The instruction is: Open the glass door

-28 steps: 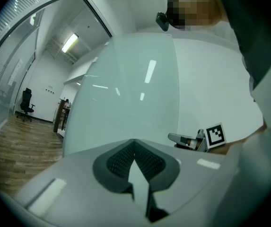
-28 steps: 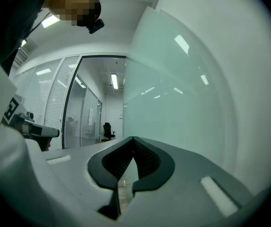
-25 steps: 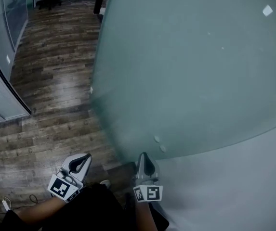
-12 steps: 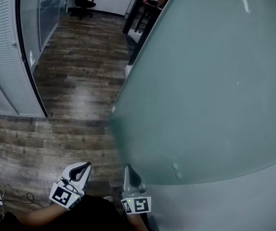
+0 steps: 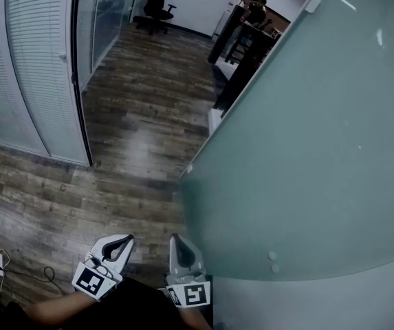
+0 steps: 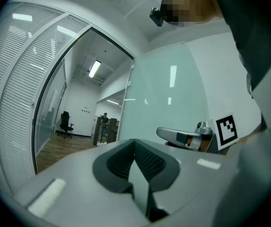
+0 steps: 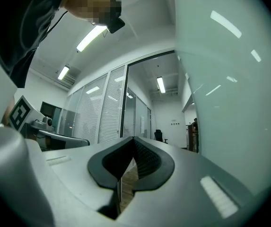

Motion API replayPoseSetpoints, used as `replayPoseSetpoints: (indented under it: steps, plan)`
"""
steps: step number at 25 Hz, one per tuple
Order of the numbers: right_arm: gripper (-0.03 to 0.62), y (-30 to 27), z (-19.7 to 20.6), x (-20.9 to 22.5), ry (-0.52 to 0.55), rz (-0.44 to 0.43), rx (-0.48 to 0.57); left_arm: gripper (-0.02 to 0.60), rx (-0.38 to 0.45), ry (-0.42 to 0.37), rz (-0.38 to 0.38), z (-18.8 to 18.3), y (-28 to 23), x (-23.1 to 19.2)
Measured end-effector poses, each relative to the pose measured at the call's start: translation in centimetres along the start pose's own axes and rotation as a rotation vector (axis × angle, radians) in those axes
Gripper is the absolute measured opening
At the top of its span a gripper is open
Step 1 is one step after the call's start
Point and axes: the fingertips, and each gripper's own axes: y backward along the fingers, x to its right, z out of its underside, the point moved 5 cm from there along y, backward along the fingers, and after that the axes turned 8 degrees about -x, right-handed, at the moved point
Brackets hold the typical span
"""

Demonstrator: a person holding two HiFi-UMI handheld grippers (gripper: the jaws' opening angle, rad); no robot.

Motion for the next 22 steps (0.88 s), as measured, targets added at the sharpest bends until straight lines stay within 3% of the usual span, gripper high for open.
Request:
replayPoseSetpoints:
  steps: [7, 22]
  plan:
    - [0.000, -3.3, 0.8, -3.3, -0.033, -0.064, -0.020, 0.000, 0.002, -0.007, -0.055, 0.8, 2.1, -3.0]
    - [0.000, -5.4, 0.7, -5.5, -0.012, -0.051, -0.031, 0.000, -0.003, -0.027, -0.059, 0.5, 3.3, -5.3]
